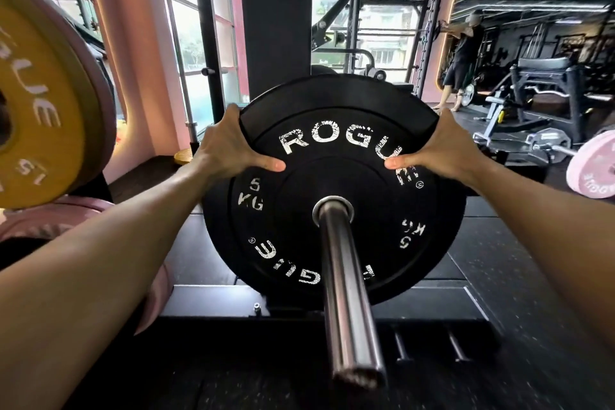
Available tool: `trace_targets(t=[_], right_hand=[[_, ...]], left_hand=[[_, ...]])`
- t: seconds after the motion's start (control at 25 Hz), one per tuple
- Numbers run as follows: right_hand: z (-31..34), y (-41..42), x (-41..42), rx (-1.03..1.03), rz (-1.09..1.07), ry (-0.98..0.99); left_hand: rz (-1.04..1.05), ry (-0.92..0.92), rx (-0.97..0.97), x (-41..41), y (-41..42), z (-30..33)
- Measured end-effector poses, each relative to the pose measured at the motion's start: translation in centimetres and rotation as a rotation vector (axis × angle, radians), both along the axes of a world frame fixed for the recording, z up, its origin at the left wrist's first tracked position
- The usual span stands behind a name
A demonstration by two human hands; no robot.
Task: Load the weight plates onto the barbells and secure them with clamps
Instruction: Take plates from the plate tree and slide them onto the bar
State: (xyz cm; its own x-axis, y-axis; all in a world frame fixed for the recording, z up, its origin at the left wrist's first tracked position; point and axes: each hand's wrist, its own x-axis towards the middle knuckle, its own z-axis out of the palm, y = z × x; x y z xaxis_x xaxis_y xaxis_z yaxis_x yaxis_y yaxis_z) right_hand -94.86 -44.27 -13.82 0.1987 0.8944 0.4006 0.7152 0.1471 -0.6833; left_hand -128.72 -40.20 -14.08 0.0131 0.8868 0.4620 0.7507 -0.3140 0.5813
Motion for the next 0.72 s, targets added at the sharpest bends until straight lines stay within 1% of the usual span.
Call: trace_targets(t=[0.24, 0.4, 0.72], right_hand=[[0.2, -10.8, -1.3, 0.024, -0.021, -0.035], [0.2, -17.4, -1.5, 0.003, -0.010, -0.014], [0.5, -24.7, -1.5, -0.099, -0.022, -0.050]], left_hand=[[-0.006, -0.026, 0.014, -1.3, -11.3, -0.3], [-0.027, -0.008, 0.005, -2.0, -18.0, 0.1], [-0.062, 0.086, -0.017, -2.2, -25.4, 2.1]])
